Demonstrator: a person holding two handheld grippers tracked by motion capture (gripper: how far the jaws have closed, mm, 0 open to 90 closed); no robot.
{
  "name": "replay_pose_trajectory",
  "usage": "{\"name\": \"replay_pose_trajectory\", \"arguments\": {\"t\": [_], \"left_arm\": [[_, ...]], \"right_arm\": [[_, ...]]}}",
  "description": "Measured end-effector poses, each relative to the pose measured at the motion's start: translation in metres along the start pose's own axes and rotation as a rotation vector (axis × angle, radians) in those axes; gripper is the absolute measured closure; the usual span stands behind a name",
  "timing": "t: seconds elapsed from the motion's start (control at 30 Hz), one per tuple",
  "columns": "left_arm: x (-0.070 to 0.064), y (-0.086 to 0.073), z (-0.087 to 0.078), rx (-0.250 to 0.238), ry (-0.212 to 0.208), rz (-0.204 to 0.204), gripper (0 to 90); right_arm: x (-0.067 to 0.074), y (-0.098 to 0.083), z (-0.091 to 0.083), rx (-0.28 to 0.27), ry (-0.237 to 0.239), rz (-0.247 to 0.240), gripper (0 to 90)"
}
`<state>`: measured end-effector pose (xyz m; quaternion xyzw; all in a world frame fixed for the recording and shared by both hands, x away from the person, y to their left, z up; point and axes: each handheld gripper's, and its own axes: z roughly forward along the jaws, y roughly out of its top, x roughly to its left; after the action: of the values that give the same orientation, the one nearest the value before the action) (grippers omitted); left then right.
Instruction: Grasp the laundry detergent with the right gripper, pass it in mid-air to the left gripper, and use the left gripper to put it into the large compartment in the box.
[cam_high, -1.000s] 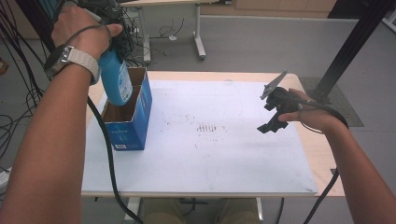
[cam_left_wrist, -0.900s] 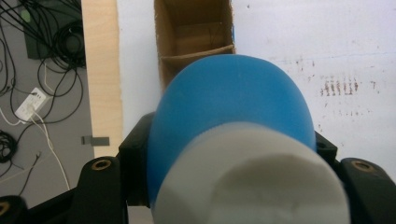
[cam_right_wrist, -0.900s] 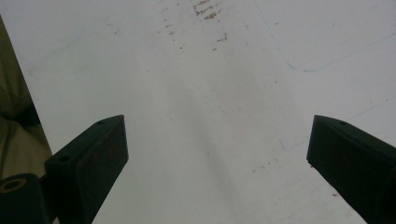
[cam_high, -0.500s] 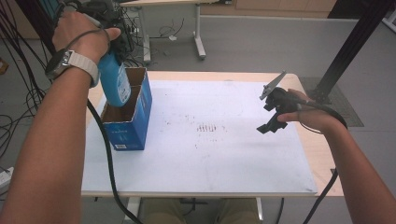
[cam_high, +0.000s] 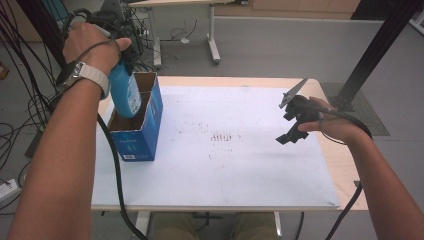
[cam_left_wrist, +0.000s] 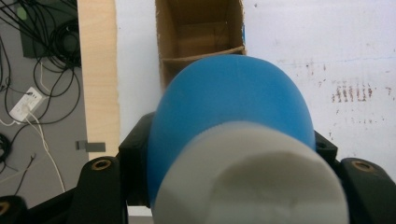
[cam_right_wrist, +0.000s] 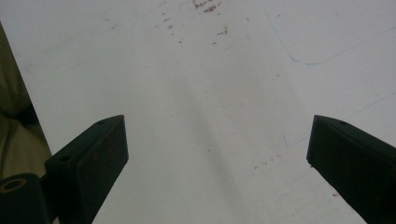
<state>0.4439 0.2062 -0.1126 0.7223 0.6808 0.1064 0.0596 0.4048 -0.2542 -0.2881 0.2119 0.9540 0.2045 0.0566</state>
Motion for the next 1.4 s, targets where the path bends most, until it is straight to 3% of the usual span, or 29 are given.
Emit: {"name": "replay_pose_trajectory", "arguments": {"t": [1.4], "left_arm": [[0.002, -0.005, 0.068, 0.005, 0.010, -0.003, 37.6]], "right_arm": [[-0.003, -0.009, 0.010, 0.015, 0.012, 0.022, 5.2]]}}
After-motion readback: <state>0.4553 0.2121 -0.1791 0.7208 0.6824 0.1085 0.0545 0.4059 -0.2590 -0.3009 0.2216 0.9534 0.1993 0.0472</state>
